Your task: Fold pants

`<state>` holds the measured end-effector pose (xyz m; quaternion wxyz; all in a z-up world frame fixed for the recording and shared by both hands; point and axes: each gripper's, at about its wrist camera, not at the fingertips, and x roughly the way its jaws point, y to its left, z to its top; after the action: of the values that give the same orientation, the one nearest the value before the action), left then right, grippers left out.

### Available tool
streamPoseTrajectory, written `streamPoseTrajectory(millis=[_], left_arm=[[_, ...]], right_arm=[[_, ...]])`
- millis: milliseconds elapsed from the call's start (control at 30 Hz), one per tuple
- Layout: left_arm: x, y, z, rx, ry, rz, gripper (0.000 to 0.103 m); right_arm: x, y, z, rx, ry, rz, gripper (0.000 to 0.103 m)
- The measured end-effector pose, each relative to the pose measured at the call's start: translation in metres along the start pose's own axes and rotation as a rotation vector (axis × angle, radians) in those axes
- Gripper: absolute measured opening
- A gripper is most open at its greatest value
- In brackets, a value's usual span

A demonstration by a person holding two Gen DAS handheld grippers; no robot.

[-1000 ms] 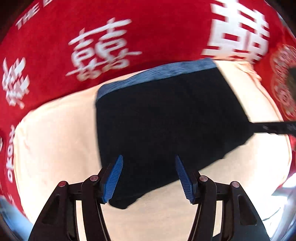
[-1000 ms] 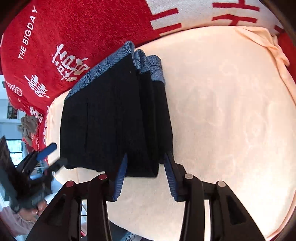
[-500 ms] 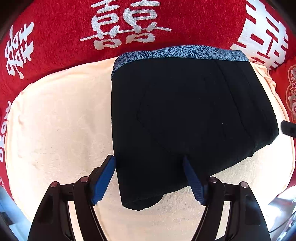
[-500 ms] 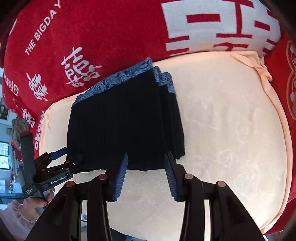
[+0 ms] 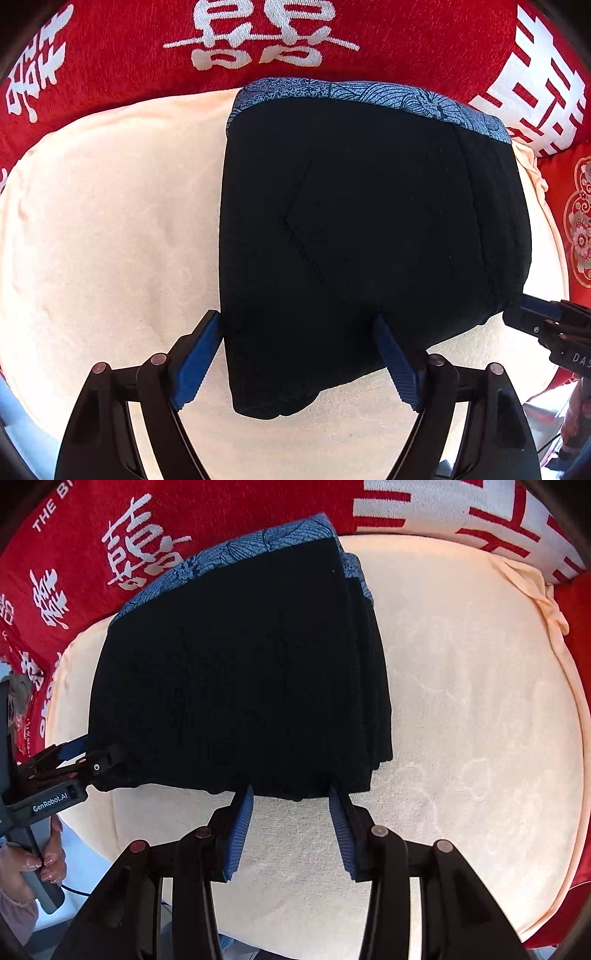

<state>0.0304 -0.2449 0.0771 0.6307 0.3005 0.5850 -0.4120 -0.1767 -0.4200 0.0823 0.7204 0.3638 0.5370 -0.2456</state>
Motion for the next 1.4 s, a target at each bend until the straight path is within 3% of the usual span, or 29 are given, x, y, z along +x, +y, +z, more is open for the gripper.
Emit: streamPoseTrajectory(millis=[300,433,933,1100,1233,1400], left_arm=[[0.000,0.004,0.002,-0.004,0.007,-0.001,0.083],[0.000,0.001,0.002,-0.008,0.014,-0.001,0.083],[-0.006,0.010,0.012,-0.017,0.022,-0.042,0.083],[-0.016,0.018,0.028,-0.035,-0.011,-0.096,0.083],[-0.015,0.029,0.041,-0.046,-0.013,-0.104,0.083],[-0.006,0.053,0.058,-0.087,0.001,-0.197,0.083]], right_arm=[[0.004,-0.011,-0.009,0.061,0.040,0.061,0.047],[-0.002,-0.019,-0.010,0.087,0.040,0.091,0.057],[-0.016,-0.053,-0.004,0.148,0.015,0.124,0.067],[-0.028,-0.066,0.001,0.148,-0.016,0.150,0.071],[-0.030,-0.079,0.015,0.200,-0.042,0.222,0.076],[-0.021,-0.095,0.042,0.182,-0.021,0.315,0.077]])
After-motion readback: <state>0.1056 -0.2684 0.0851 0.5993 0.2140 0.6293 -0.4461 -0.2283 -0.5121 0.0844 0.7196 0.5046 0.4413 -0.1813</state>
